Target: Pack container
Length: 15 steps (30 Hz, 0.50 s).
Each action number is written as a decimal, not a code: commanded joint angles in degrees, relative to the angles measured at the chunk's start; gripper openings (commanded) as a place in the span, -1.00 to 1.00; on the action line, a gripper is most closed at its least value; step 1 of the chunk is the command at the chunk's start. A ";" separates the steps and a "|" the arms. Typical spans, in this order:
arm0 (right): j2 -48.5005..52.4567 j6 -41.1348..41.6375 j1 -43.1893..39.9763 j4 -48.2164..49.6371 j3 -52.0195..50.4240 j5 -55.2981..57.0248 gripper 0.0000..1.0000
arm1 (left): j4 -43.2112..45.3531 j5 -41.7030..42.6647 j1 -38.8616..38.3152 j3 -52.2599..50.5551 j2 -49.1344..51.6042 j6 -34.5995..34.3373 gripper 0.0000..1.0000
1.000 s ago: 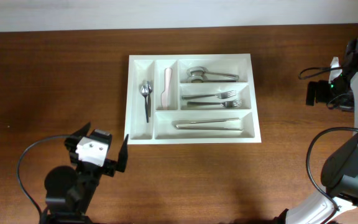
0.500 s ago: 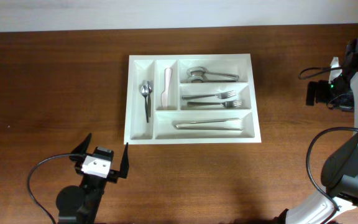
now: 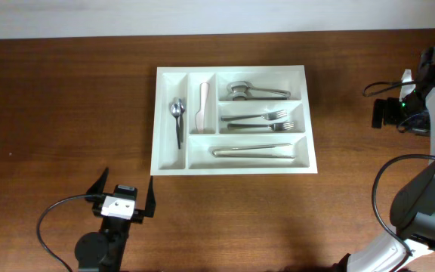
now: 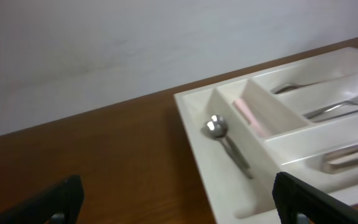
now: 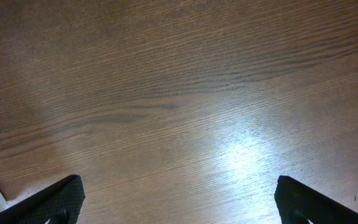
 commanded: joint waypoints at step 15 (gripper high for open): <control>-0.46 0.24 0.31 -0.04 -0.11 0.28 0.98 | -0.52 -6.32 1.27 -0.50 -0.66 0.07 0.98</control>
